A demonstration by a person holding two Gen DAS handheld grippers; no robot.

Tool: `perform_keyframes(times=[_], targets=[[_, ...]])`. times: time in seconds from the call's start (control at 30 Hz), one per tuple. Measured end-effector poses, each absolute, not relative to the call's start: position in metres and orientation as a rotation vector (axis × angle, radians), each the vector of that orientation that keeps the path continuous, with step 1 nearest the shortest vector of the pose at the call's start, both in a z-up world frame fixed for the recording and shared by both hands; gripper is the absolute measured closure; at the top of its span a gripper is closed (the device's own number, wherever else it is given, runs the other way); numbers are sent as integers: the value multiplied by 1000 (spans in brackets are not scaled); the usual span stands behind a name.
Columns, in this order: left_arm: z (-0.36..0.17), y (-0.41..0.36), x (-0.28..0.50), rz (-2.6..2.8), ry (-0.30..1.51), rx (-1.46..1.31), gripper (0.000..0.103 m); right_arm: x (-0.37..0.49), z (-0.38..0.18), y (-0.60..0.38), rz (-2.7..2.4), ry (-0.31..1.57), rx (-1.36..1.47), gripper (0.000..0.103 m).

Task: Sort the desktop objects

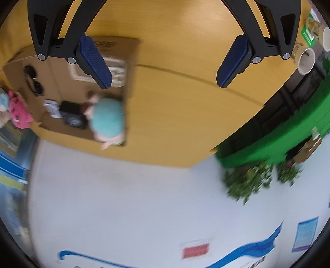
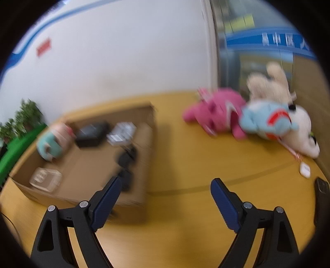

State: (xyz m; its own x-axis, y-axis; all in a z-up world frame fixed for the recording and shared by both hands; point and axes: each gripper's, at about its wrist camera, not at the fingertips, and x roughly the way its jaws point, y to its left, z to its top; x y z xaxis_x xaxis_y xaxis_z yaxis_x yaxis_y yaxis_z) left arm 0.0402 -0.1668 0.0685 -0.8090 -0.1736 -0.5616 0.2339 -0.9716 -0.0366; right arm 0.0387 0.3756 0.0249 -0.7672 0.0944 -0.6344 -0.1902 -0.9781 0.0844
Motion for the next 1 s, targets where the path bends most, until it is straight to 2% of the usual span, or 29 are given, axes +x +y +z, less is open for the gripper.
perform_keyframes(times=[0.17,0.23,0.33,0.43,0.57,1.0], targets=[[18,-222,14,-2690,169,1058,0,17,-49,457,2500,279,-1366,12],[-4,-234,-3,-2641,133,1149,0,16,-52,472,2488,226,-1325,12],[-31,-250,-20,-2609,206,1249,0,8,-57,492,2453,255,-1331,10],[-57,-257,-29,-2567,286,1357,0,5,-60,505,2427,263,-1310,0],[-61,-242,-36,-2601,121,1356,0,6,-59,506,2480,237,-1270,0],[-57,-226,-48,-2674,75,1378,0,-1,-56,524,2475,251,-1271,0]])
